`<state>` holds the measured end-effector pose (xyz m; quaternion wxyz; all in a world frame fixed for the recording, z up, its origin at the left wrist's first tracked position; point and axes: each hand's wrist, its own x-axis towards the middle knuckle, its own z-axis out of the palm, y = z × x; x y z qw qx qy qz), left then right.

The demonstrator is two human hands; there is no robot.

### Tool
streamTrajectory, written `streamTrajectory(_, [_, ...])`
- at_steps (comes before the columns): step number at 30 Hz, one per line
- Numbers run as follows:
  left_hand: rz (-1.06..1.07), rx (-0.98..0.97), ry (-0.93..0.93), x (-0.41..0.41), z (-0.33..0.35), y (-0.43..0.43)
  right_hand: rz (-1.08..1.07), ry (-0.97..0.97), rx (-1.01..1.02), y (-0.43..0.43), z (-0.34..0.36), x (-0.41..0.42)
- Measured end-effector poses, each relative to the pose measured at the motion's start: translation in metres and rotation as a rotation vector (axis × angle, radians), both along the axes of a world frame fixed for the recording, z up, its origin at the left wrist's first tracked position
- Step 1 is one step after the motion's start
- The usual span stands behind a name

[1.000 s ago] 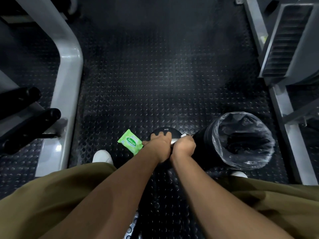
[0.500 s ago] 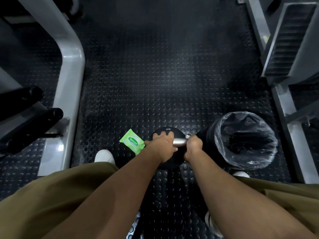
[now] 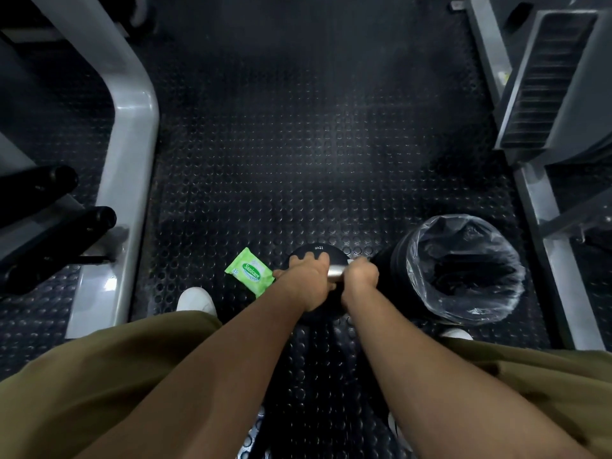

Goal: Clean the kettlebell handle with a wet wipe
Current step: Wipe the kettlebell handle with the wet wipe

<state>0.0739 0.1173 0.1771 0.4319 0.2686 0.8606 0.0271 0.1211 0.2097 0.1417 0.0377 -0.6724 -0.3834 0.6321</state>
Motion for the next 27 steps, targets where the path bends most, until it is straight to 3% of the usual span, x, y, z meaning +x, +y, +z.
streamTrajectory(5, [0.0,-0.004,-0.016,-0.001,0.0,0.001,-0.072,-0.013,-0.163,0.019,0.004,0.002])
streamTrajectory(10, [-0.055,-0.044,0.016,-0.002,-0.002,-0.001,-0.298,-0.004,-0.046,-0.024,0.017,-0.007])
streamTrajectory(16, [-0.043,-0.013,0.035,-0.001,-0.003,-0.002,-0.169,0.026,0.117,-0.045,0.022,0.004])
streamTrajectory(20, [-0.007,0.024,0.012,0.0,-0.006,-0.002,-0.09,-0.066,-0.011,-0.009,0.007,0.019])
streamTrajectory(24, [-0.026,0.007,0.005,-0.003,-0.005,-0.001,-0.066,-0.005,-0.201,0.015,0.022,0.026])
streamTrajectory(27, [-0.028,0.0,0.002,-0.001,-0.006,-0.001,-0.076,0.02,-0.186,0.007,0.02,0.023])
